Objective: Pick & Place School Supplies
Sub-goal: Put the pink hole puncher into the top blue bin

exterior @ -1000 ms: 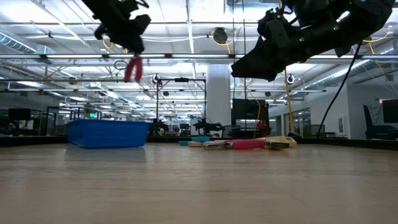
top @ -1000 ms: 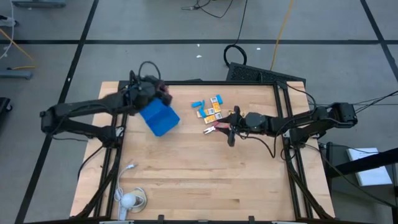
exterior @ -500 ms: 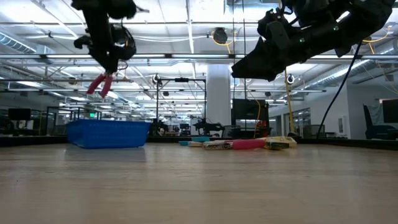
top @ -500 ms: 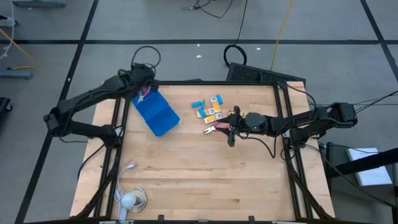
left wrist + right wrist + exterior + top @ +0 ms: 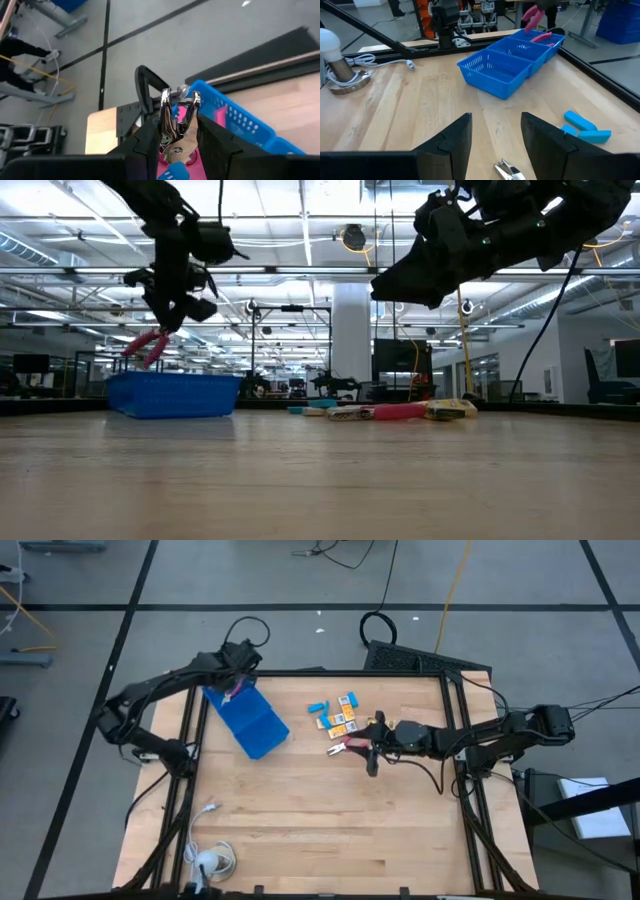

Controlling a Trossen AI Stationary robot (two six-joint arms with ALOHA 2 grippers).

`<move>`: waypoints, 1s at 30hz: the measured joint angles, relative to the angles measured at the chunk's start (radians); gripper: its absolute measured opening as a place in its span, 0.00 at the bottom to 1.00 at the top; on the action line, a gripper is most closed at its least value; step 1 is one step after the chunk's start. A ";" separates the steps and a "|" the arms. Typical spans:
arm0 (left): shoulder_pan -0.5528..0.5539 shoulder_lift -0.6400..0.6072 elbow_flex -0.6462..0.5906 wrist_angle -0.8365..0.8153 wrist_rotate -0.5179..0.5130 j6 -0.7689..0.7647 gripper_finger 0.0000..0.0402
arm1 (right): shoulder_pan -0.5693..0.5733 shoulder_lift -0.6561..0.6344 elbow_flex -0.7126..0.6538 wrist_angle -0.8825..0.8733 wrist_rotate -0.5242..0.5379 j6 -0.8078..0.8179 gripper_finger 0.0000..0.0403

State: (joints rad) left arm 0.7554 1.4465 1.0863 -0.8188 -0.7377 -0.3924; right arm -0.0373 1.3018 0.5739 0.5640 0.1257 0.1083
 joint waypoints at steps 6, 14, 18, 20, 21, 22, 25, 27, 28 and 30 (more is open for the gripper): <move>0.010 0.066 0.000 0.000 -0.021 0.003 0.26 | 0.000 0.000 0.000 0.000 0.000 0.000 0.40; 0.008 0.140 0.000 0.003 -0.048 0.021 0.27 | 0.000 0.000 0.000 0.000 0.000 -0.015 0.39; 0.008 0.179 0.000 0.003 -0.026 0.020 0.27 | 0.000 0.000 0.000 0.000 0.000 -0.015 0.39; 0.007 0.196 0.000 0.003 -0.021 0.016 0.27 | 0.000 0.000 0.000 0.000 0.000 -0.015 0.39; 0.006 0.205 0.000 0.002 -0.019 0.015 0.27 | 0.000 0.000 0.000 0.000 0.000 -0.015 0.39; 0.007 0.215 0.000 0.001 -0.014 0.016 0.27 | 0.000 0.000 0.000 0.000 0.000 -0.015 0.39; 0.006 0.236 0.000 0.001 -0.005 0.024 0.28 | 0.000 0.000 0.000 0.000 0.000 -0.015 0.39; 0.007 0.244 0.000 -0.001 0.013 0.026 0.29 | 0.000 0.000 0.000 0.000 0.000 -0.015 0.39; 0.007 0.246 0.000 -0.001 0.021 0.027 0.29 | 0.000 0.000 0.000 -0.001 0.000 -0.015 0.39; 0.007 0.246 0.000 0.000 0.034 0.031 0.29 | 0.000 0.000 0.000 -0.001 0.000 -0.015 0.39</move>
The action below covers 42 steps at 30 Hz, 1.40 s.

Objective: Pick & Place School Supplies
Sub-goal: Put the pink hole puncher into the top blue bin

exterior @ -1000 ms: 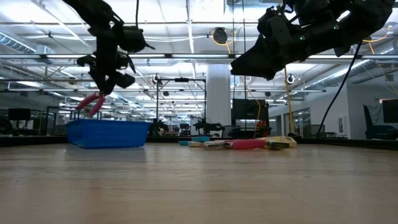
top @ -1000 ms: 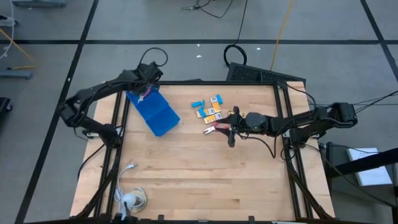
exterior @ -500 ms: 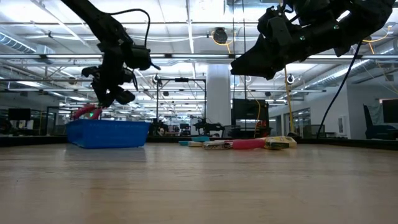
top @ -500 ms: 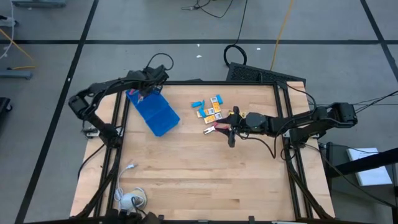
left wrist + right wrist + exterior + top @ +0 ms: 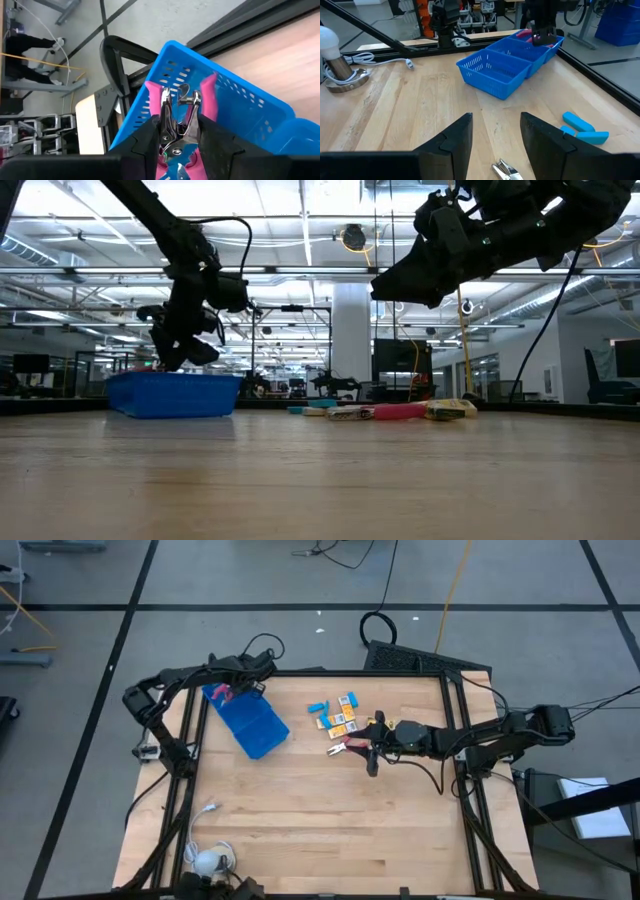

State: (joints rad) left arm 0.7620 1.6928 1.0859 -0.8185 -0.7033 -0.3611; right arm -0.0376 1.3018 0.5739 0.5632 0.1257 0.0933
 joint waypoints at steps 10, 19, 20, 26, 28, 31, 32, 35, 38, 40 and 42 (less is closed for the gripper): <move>0.004 0.000 0.000 -0.020 0.030 0.025 0.43 | 0.000 0.000 0.000 -0.008 0.000 0.017 0.39; 0.036 -0.001 0.000 -0.044 0.071 0.056 0.68 | 0.000 -0.001 0.001 -0.062 0.003 -0.003 0.39; 0.038 -0.003 0.000 -0.047 0.072 0.064 0.69 | 0.000 -0.001 0.001 -0.078 0.003 -0.010 0.39; 0.039 -0.064 0.000 -0.047 0.076 0.099 0.72 | -0.024 0.003 0.001 -0.202 0.007 -0.027 0.39; 0.039 -0.100 0.000 -0.045 0.090 0.099 0.71 | -0.036 0.017 0.001 -0.255 0.008 -0.027 0.39; 0.034 -0.167 0.000 -0.021 0.131 0.125 0.68 | -0.054 0.058 0.001 -0.290 0.008 -0.029 0.39; 0.030 -0.191 0.000 -0.007 0.141 0.137 0.67 | -0.062 0.078 0.001 -0.290 0.008 -0.034 0.39; 0.011 -0.272 0.000 0.070 0.173 0.166 0.65 | -0.092 0.145 0.001 -0.254 0.008 -0.046 0.39; -0.016 -0.348 0.000 0.176 0.256 0.176 0.64 | -0.116 0.215 0.001 -0.206 0.004 -0.055 0.39; -0.039 -0.389 0.000 0.263 0.326 0.182 0.64 | -0.125 0.255 0.001 -0.170 0.003 -0.063 0.39; -0.069 -0.420 0.000 0.343 0.402 0.197 0.64 | -0.127 0.285 0.001 -0.165 0.002 -0.073 0.39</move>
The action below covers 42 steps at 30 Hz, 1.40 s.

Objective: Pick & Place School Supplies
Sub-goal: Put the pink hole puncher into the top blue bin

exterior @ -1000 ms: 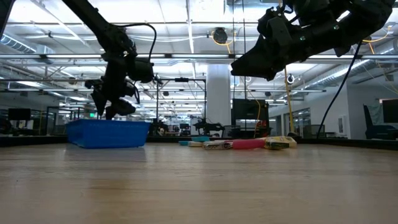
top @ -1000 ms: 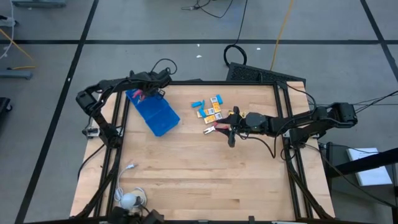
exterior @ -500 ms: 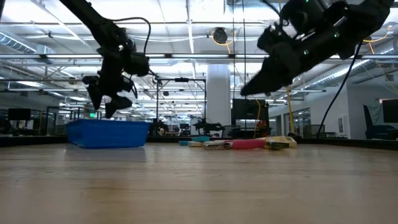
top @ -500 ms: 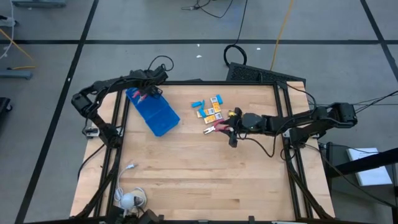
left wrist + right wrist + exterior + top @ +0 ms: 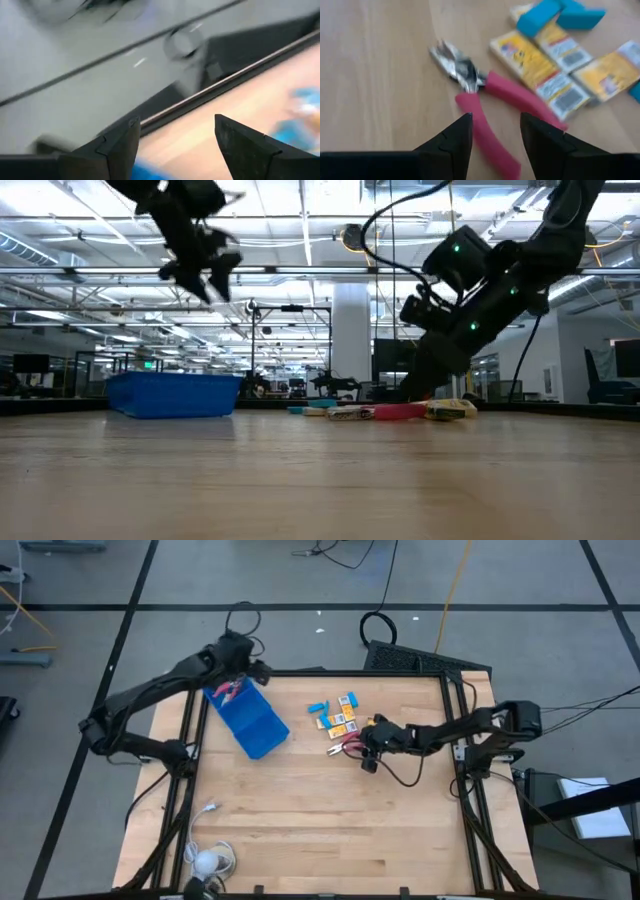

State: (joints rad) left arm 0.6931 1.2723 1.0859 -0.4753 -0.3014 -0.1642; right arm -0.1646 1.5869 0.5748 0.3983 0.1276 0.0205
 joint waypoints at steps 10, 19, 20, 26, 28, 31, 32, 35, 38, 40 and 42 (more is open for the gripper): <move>-0.170 -0.012 0.000 0.288 0.252 0.082 0.63 | -0.002 0.080 0.001 0.013 -0.077 -0.022 0.38; -0.350 0.049 0.000 0.324 0.264 0.106 0.64 | 0.001 0.082 0.003 -0.057 -0.101 -0.033 0.21; -0.369 0.055 0.000 0.337 0.264 0.106 0.63 | 0.002 0.082 0.003 -0.057 -0.102 -0.036 0.18; -0.467 0.100 0.000 0.378 0.252 0.125 0.64 | -0.006 0.083 0.002 -0.062 -0.108 -0.063 0.10; -0.488 0.112 0.000 0.392 0.251 0.147 0.64 | -0.004 0.069 0.002 -0.070 -0.108 -0.063 0.10; -0.513 0.118 0.000 0.398 0.250 0.166 0.64 | 0.025 0.000 -0.004 -0.113 -0.108 -0.063 0.10; -0.519 0.118 0.000 0.401 0.250 0.169 0.64 | 0.038 -0.037 -0.005 -0.140 -0.109 -0.063 0.10; -0.533 0.116 0.000 0.400 0.249 0.170 0.64 | 0.078 -0.171 -0.005 -0.166 -0.095 -0.084 0.10; -0.538 0.118 0.000 0.396 0.249 0.162 0.64 | 0.126 -0.316 -0.003 -0.206 0.007 -0.101 0.10; -0.541 0.137 0.001 0.412 0.249 0.162 0.64 | 0.159 -0.399 -0.004 -0.224 0.086 -0.115 0.10; -0.543 0.158 0.000 0.402 0.249 0.163 0.64 | 0.193 -0.479 -0.018 -0.215 0.157 -0.126 0.10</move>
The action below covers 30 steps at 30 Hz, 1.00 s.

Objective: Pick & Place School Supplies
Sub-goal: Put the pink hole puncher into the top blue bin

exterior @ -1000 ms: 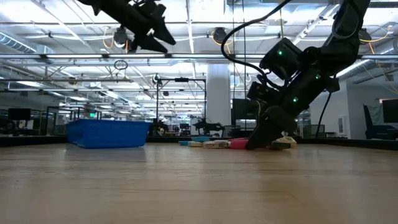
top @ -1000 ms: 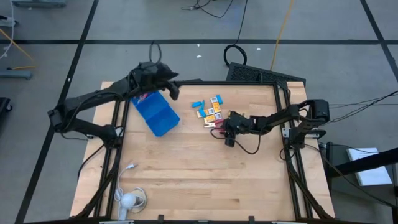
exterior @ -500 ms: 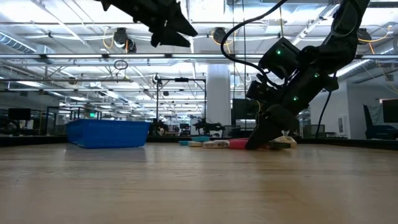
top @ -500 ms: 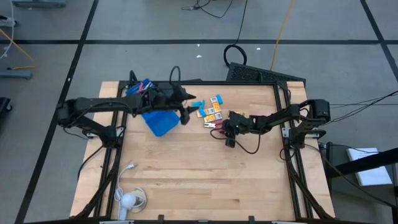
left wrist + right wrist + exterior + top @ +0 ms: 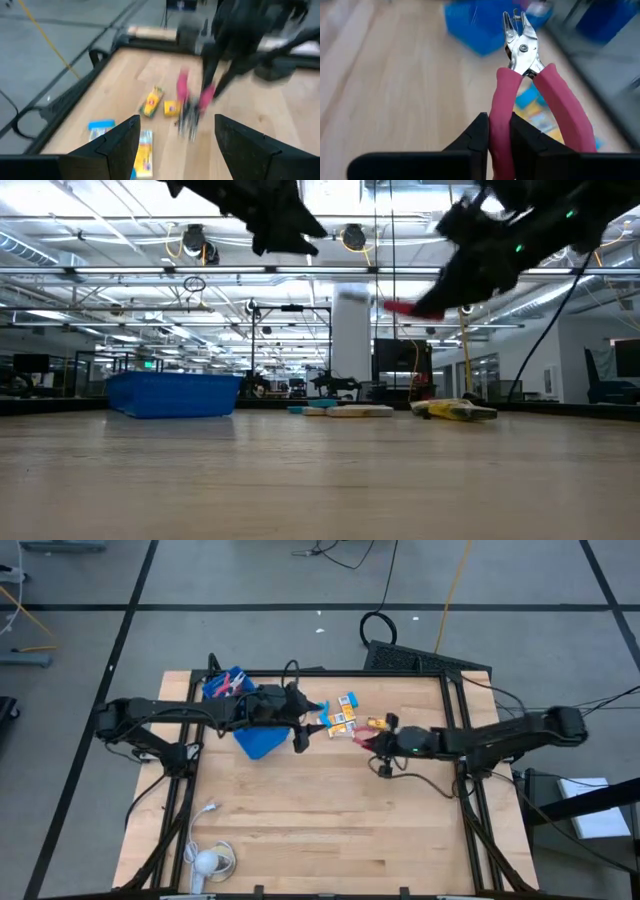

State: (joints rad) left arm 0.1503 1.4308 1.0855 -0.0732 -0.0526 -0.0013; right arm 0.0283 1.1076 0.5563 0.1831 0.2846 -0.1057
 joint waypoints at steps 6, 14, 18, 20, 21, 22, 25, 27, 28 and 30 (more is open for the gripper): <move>0.030 0.115 0.000 0.180 0.055 0.019 0.64 | 0.044 -0.188 -0.115 0.104 0.082 -0.021 0.10; 0.041 0.263 0.000 0.542 0.275 -0.006 0.63 | 0.023 -0.338 -0.227 0.208 0.085 -0.012 0.10; 0.029 0.308 -0.001 0.660 0.293 -0.030 0.63 | 0.024 -0.365 -0.234 0.210 0.084 -0.004 0.10; 0.019 0.320 0.000 0.700 0.291 -0.032 0.63 | 0.024 -0.364 -0.235 0.254 0.077 0.006 0.10; 0.014 0.327 0.000 0.718 0.287 -0.026 0.63 | 0.024 -0.361 -0.234 0.276 0.062 0.013 0.10; 0.007 0.335 0.000 0.744 0.284 -0.016 0.63 | 0.024 -0.355 -0.234 0.297 0.039 0.015 0.10; -0.012 0.336 0.000 0.795 0.278 0.031 0.63 | 0.026 -0.315 -0.234 0.368 -0.036 0.026 0.10; -0.028 0.333 0.000 0.807 0.244 0.070 0.63 | 0.026 -0.279 -0.234 0.430 -0.061 0.039 0.10; -0.036 0.333 0.000 0.808 0.223 0.083 0.63 | 0.026 -0.259 -0.234 0.462 -0.074 0.041 0.10; -0.047 0.336 0.000 0.810 0.172 0.094 0.63 | 0.026 -0.210 -0.234 0.515 -0.089 0.042 0.10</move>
State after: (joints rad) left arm 0.1036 1.7664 1.0855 0.7363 0.1192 0.0926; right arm 0.0544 0.8978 0.3225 0.6983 0.1951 -0.0639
